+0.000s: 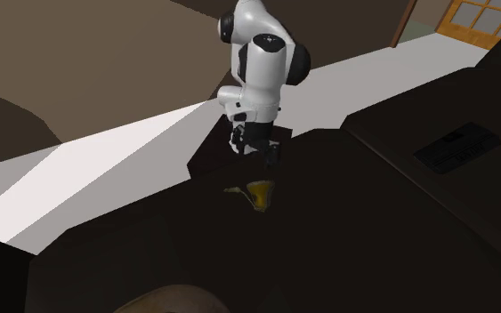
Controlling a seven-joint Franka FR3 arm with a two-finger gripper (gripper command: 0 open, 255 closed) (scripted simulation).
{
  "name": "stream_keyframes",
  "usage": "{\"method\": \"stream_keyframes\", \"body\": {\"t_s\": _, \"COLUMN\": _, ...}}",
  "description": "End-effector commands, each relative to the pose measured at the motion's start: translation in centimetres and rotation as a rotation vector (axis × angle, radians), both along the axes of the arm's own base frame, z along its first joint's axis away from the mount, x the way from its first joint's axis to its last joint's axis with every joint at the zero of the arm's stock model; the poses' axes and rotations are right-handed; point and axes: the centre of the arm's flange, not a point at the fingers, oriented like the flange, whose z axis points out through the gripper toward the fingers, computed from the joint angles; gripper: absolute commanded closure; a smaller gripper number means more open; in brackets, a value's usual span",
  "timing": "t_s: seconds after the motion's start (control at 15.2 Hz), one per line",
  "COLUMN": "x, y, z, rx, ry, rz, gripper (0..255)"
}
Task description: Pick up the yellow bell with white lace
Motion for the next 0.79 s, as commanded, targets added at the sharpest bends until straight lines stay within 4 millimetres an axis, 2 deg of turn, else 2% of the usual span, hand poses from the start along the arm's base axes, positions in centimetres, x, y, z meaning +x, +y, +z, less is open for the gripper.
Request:
{"method": "stream_keyframes", "body": {"t_s": 0.0, "x": 1.4, "y": 2.2, "z": 0.8, "rx": -0.004, "ry": -0.020, "rz": -0.007, "gripper": 0}}
{"method": "stream_keyframes", "body": {"t_s": 0.33, "x": 4.6, "y": 7.5, "z": 2.5, "rx": -0.019, "ry": -0.067, "rz": -0.021, "gripper": 0}}
{"method": "stream_keyframes", "body": {"t_s": 0.4, "x": 4.7, "y": 7.6, "z": 2.5, "rx": -0.019, "ry": -0.069, "rz": -0.022, "gripper": 0}}
{"method": "stream_keyframes", "body": {"t_s": 0.73, "x": 4.7, "y": 7.6, "z": -0.1, "rx": -0.019, "ry": -0.069, "rz": -0.022, "gripper": 0}}
